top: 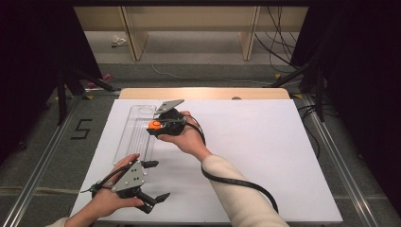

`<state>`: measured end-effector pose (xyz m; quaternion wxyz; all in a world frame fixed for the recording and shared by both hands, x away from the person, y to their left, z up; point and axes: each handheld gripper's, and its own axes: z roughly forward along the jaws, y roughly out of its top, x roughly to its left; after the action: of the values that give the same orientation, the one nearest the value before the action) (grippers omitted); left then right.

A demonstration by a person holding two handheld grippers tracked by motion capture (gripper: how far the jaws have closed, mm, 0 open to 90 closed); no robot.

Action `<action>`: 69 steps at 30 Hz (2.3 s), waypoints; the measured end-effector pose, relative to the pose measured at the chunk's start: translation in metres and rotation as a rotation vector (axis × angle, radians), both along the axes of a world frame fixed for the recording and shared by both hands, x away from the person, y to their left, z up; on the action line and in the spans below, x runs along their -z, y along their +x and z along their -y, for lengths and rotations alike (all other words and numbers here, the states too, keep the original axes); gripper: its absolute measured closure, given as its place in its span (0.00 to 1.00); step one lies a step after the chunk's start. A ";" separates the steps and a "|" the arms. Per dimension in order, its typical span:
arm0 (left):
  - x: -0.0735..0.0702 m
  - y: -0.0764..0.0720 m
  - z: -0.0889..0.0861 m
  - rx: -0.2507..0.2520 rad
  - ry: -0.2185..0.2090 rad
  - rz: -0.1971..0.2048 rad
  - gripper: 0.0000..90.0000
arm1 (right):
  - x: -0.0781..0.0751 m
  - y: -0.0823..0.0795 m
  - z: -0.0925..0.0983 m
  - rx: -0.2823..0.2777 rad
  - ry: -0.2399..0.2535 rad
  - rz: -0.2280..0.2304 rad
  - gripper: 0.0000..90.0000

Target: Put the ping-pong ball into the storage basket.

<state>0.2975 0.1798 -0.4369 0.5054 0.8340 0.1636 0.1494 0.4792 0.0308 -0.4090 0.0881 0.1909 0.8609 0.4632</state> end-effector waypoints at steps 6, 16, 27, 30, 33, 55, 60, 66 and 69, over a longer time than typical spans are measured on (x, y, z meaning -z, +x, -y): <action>0.000 0.000 0.000 0.003 0.002 -0.001 0.00 | 0.001 0.002 -0.005 -0.001 -0.004 -0.005 0.57; 0.000 0.000 0.000 0.004 0.001 0.000 0.00 | 0.000 0.006 -0.014 -0.006 -0.010 -0.008 0.57; 0.000 -0.001 0.000 0.007 0.002 -0.001 0.00 | 0.001 0.010 -0.021 -0.013 -0.019 -0.010 0.57; 0.000 -0.001 0.000 0.007 0.002 -0.002 0.00 | 0.002 0.010 -0.023 -0.015 -0.024 -0.014 0.57; 0.000 -0.001 0.001 0.007 0.002 -0.002 0.00 | 0.003 0.010 -0.025 -0.015 -0.026 -0.017 0.57; 0.000 -0.001 0.000 0.012 0.005 0.001 0.00 | 0.011 0.021 -0.050 -0.046 -0.090 -0.031 0.57; 0.000 -0.001 0.000 0.012 0.005 -0.001 0.00 | 0.012 0.023 -0.056 -0.050 -0.096 -0.037 0.57; 0.001 -0.002 0.001 0.014 0.009 0.002 0.00 | 0.014 0.027 -0.061 -0.046 -0.100 -0.048 0.57; 0.001 -0.002 0.001 0.015 0.013 0.003 0.00 | 0.015 0.028 -0.063 -0.047 -0.104 -0.047 0.57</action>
<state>0.2960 0.1792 -0.4375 0.5015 0.8380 0.1558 0.1482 0.5067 0.0933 -0.4239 0.0669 0.1766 0.8900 0.4150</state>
